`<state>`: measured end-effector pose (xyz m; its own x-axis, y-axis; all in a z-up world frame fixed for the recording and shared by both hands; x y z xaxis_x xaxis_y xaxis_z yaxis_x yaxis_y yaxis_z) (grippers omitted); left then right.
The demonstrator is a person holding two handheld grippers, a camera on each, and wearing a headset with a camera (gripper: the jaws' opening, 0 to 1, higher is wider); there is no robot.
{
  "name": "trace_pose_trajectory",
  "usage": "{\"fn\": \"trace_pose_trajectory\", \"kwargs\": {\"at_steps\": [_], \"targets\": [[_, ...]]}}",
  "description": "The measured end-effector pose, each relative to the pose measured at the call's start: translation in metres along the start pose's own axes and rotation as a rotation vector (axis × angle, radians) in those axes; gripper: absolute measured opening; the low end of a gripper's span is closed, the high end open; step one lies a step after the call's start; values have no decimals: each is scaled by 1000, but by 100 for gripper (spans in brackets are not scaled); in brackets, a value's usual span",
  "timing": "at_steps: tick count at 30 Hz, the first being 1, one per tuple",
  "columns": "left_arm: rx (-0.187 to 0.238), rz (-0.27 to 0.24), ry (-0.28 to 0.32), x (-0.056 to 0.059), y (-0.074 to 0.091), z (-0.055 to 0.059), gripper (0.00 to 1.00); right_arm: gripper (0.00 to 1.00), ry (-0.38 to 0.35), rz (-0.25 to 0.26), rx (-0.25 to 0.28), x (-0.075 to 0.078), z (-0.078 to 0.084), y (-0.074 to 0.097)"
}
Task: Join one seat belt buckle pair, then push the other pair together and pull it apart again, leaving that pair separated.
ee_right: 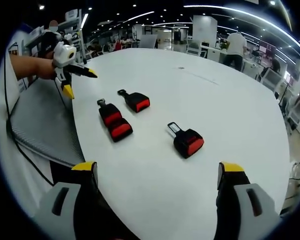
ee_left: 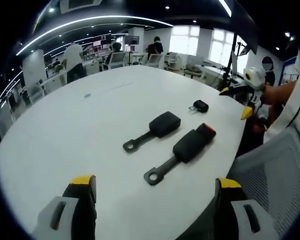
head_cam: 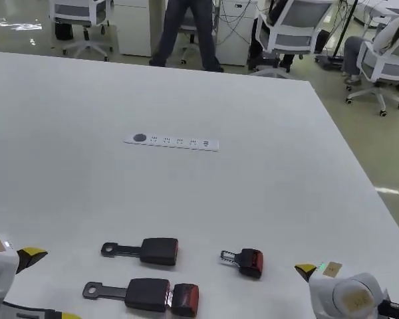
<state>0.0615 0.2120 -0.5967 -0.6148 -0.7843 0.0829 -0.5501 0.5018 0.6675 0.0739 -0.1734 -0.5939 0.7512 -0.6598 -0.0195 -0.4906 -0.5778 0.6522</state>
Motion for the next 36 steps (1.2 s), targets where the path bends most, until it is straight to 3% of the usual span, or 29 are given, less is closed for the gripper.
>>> {"fn": "trace_pose_trajectory", "kwargs": {"at_steps": [5, 11, 20, 27, 36], "targets": [[4, -3, 11, -1, 2, 2, 100, 97, 21, 10, 13, 2, -2, 6], [6, -6, 30, 4, 1, 3, 100, 98, -12, 15, 16, 7, 1, 6], [32, 3, 43, 10, 2, -3, 100, 99, -42, 17, 31, -1, -2, 0], [50, -5, 37, 3, 3, -6, 100, 97, -87, 23, 39, 2, -1, 1], [64, 24, 21, 14, -4, -6, 99, 98, -118, 36, 49, 3, -3, 3]]}}
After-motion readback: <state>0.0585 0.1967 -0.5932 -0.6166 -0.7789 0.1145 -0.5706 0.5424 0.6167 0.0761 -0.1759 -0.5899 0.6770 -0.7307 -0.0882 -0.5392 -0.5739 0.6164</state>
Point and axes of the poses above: the centre of the closed fingertips' face, and the gripper's own axes: y roughly backward along the fingers, x roughly to its right, z roughly out of its underside, the point moved 6 cm from there along y, roughly backward along the fingers, and after that the axes turned 2 degrees about x, right-handed, at the moved point
